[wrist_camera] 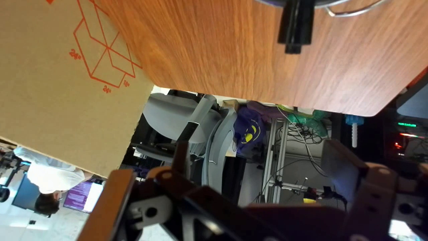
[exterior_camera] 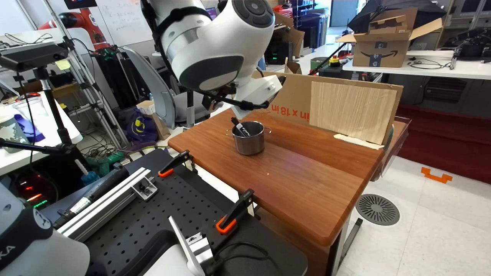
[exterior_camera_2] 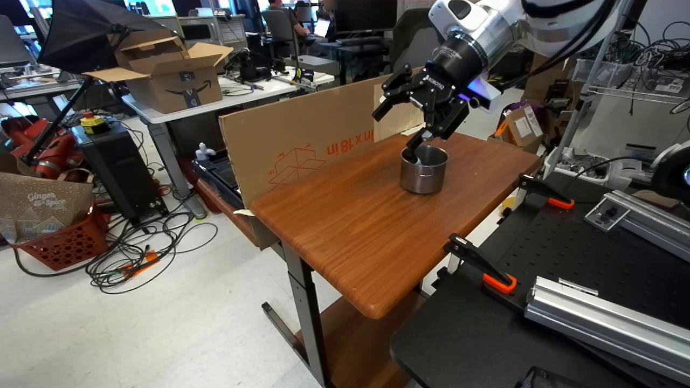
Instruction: Put the marker in the pot
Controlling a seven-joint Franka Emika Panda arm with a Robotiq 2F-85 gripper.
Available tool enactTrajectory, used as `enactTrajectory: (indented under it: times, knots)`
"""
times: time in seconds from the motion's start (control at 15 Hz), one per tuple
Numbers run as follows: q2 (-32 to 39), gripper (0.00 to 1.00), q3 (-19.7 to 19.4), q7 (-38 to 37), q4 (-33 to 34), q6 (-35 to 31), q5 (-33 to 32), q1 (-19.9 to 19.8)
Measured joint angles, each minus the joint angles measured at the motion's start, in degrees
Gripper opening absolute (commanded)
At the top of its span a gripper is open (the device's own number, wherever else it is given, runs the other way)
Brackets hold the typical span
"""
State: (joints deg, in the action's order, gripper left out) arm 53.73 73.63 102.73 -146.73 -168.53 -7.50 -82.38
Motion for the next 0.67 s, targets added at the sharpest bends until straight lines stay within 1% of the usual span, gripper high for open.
enactTrajectory:
  times: [0.67]
  knots:
    - [-0.1, 1.00, 0.2, -0.1, -0.2, 0.0, 0.0, -0.4]
